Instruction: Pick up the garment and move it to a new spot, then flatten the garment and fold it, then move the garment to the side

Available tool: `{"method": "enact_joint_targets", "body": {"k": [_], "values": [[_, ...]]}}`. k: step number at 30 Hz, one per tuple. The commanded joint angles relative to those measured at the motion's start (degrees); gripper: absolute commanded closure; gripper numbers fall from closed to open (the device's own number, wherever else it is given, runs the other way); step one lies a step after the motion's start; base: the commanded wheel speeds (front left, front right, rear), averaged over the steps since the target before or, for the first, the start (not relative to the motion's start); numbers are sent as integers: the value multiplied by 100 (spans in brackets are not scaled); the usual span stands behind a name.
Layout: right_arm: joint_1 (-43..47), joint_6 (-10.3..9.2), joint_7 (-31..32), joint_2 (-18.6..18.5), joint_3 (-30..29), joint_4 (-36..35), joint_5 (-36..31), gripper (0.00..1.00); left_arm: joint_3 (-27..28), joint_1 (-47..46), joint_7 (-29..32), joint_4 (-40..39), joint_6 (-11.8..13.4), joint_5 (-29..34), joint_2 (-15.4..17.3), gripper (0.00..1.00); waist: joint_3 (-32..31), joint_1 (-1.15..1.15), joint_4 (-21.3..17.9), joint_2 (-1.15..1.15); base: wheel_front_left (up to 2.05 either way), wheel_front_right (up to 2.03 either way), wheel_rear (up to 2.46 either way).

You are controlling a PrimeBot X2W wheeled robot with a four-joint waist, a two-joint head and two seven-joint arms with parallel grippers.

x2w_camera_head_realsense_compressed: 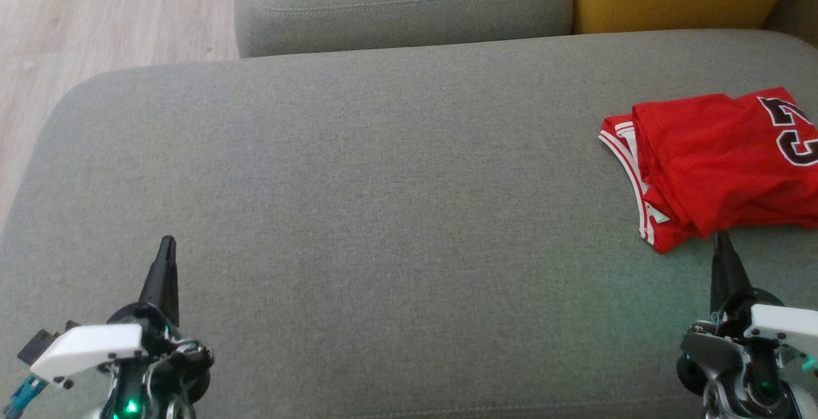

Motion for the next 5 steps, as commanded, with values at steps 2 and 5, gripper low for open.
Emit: {"method": "enact_joint_targets", "body": {"k": [2, 5], "values": [[-307, -4, 42, -60, 117, -176, 22, 100, 211, -320, 36, -148, -42, 7, 33, 100, 0, 0, 0, 0, 0, 0, 0], [-307, -4, 44, -59, 115, -176, 21, 100, 215, -320, 39, -148, -42, 10, 30, 100, 0, 0, 0, 0, 0, 0, 0]]}}
